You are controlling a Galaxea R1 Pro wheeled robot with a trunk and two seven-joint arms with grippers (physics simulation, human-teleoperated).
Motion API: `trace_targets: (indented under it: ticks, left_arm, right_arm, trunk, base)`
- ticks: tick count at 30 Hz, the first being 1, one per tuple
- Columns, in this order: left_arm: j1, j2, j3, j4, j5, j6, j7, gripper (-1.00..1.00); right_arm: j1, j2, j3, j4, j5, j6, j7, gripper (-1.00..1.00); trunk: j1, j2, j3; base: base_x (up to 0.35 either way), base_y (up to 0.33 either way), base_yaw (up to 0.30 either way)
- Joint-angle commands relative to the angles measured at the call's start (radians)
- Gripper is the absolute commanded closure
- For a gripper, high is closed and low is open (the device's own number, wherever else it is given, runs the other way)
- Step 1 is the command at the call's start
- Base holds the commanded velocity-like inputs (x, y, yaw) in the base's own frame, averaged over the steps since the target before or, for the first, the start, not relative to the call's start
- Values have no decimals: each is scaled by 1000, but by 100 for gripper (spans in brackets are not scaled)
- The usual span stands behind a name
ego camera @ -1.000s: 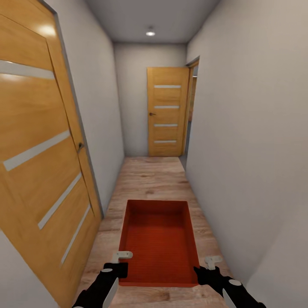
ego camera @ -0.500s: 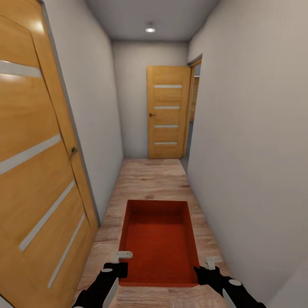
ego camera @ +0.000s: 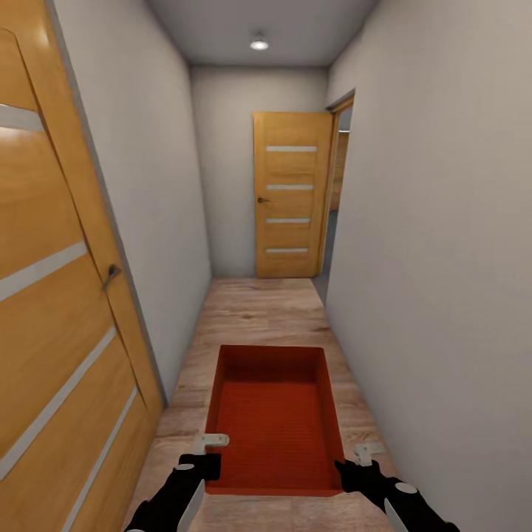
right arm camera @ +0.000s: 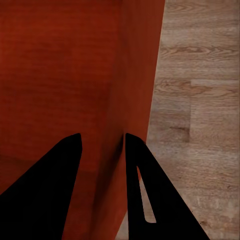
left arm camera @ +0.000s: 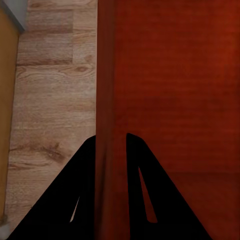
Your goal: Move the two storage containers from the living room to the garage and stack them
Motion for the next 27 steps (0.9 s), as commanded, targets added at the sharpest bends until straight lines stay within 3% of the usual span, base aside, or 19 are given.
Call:
trace_targets:
  ticks: [1,27]
  left_arm:
    - [-1,-1,54,-26,-3,8,3,100]
    - [-1,-1,54,-26,-3,8,3,100]
  right_arm:
    - [0,-1,6,-2,6,3,0,100]
    - [0,-1,6,-2,6,3,0,100]
  trunk:
    - [1,-2,-2]
    - [1,-2,-2]
  base:
    - [323,0,0]
    - [323,0,23]
